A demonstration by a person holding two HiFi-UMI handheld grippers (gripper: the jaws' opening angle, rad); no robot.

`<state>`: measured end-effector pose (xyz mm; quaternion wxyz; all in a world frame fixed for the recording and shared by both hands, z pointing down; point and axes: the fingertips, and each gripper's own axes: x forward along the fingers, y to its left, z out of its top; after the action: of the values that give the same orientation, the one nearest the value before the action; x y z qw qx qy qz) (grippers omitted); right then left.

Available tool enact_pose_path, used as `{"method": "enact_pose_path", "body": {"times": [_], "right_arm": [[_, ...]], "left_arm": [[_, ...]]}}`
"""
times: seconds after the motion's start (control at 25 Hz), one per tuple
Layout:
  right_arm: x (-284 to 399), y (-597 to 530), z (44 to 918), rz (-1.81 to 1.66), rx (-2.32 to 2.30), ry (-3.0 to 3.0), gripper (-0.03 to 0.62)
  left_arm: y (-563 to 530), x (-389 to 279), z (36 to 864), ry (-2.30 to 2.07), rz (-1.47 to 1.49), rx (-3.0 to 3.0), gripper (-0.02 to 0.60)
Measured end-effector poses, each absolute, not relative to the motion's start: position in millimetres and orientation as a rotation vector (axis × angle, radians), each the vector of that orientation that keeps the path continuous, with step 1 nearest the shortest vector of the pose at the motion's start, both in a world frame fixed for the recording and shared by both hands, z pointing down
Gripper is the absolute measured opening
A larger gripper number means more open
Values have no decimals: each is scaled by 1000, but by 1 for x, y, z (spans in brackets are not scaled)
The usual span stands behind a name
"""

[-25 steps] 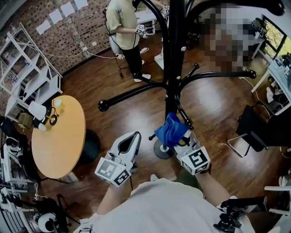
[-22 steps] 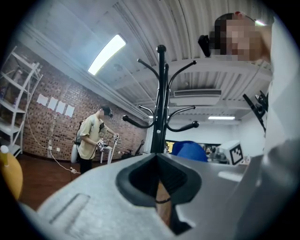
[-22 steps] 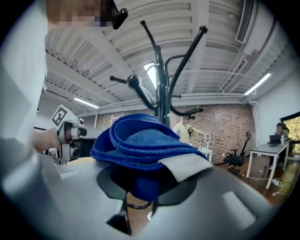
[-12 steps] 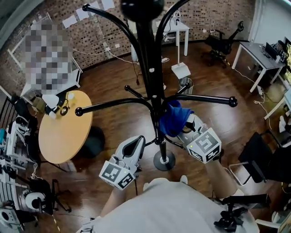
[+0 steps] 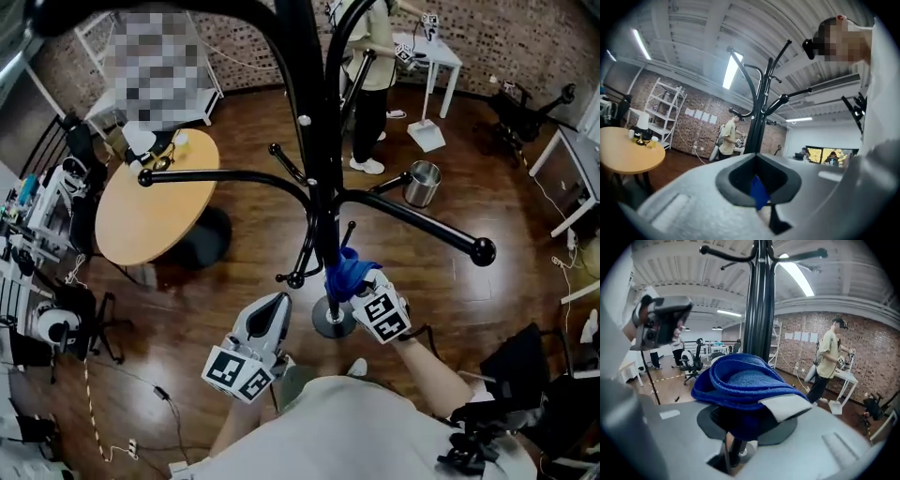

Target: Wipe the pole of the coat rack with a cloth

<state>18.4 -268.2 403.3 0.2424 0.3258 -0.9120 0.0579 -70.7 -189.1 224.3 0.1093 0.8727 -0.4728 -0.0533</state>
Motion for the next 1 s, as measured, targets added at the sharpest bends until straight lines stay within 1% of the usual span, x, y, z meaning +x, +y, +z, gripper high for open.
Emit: {"method": "enact_pose_path", "body": {"times": [0.12,0.28,0.4,0.6,0.68,0.84,1.0], "right_arm": [[17,-275,430,203,917,-2504,103],[17,-280,418,207,972,-2529,104],[25,-264,375,194,1053,-2636,103],[47,-207,255,36,1181,-2848,103],[61,-182,226,-7,1236,-2854,103],[86,-148,208,5,1319,-2866,103],[87,-127,220,69,1314,-2900,103]], "left_arm": [[-170,-85,242,-1454,-122,2492,2],[-156,-106,246,-1525,-117,2446,2],[-141,-118,229,-1544,-148,2484,2],[-130,-145,223,-1543,-174,2495,2],[-126,-146,221,-1543,-195,2512,2],[-130,-130,212,-1490,-202,2621,2],[-138,-114,210,-1443,-205,2663,2]]}}
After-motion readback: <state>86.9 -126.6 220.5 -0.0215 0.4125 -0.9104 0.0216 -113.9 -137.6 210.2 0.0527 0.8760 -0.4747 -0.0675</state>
